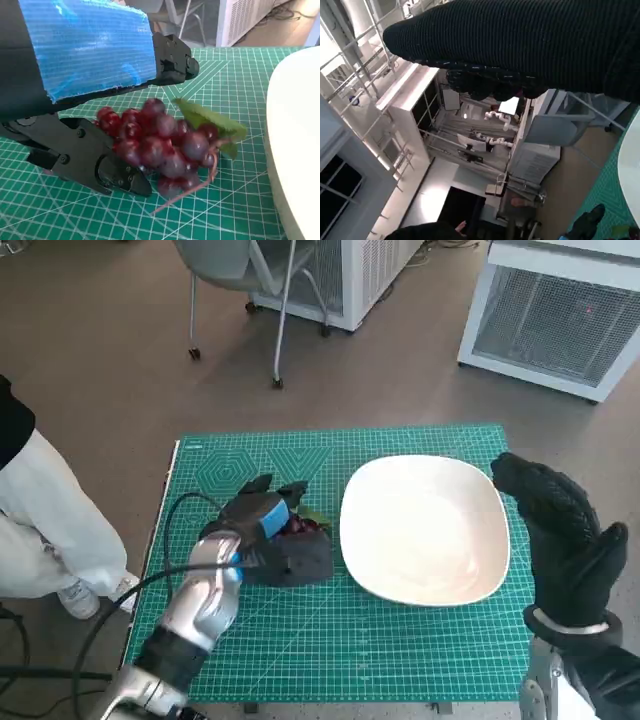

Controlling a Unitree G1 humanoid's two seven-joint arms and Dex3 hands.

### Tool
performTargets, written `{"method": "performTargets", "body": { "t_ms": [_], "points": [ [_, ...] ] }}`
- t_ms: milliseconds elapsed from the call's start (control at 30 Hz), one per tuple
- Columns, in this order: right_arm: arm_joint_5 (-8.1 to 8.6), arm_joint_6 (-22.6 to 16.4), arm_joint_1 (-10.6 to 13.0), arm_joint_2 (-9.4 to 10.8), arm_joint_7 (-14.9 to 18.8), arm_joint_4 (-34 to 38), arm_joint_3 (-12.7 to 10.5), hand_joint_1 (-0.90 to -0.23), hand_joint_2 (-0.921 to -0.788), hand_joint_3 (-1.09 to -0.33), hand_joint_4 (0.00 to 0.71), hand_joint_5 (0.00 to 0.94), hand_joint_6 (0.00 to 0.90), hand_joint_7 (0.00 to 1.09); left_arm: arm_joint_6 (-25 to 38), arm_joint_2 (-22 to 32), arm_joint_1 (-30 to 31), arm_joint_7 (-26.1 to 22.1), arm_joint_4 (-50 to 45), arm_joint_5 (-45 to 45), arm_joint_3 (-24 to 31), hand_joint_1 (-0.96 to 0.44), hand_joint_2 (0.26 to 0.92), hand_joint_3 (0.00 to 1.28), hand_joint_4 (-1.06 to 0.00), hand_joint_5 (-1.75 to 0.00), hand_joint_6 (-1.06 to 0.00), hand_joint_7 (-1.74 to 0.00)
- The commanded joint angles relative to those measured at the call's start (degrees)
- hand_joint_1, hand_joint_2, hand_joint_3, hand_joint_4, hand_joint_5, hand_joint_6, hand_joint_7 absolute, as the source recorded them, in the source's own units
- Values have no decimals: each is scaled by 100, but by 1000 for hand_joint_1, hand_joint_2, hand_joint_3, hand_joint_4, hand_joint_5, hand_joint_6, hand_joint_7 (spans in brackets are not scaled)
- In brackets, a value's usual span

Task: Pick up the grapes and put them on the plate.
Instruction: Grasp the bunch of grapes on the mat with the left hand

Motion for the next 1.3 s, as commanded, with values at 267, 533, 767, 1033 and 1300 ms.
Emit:
{"method": "performTargets", "body": {
  "t_ms": [267,533,767,1033,1300],
  "points": [
    [-6,37,138,-13,21,7,-23,-525,-921,-562,449,0,121,529,-212,-314,-719,270,1675,-147,-247,-242,779,10,-142,-19,-283,-8],
    [17,61,149,-37,23,-24,-46,-523,-921,-564,447,0,121,531,-236,-350,-853,213,1991,-261,-337,-229,786,7,-156,-11,-292,-8],
    [6,77,154,-30,12,-45,-44,-521,-921,-566,447,0,120,534,-261,-342,-880,221,2066,-323,-381,-214,788,5,-160,-6,-295,-6],
    [-16,72,142,-19,1,-27,-37,-521,-921,-566,447,0,119,537,-265,-316,-878,233,2045,-359,-400,-210,793,5,-181,-12,-315,-13],
    [-14,77,118,-20,3,-10,-35,-527,-921,-563,448,1,119,538,-349,-263,-836,459,1993,-396,-391,-29,837,25,-388,-271,-458,-56]
  ]
}}
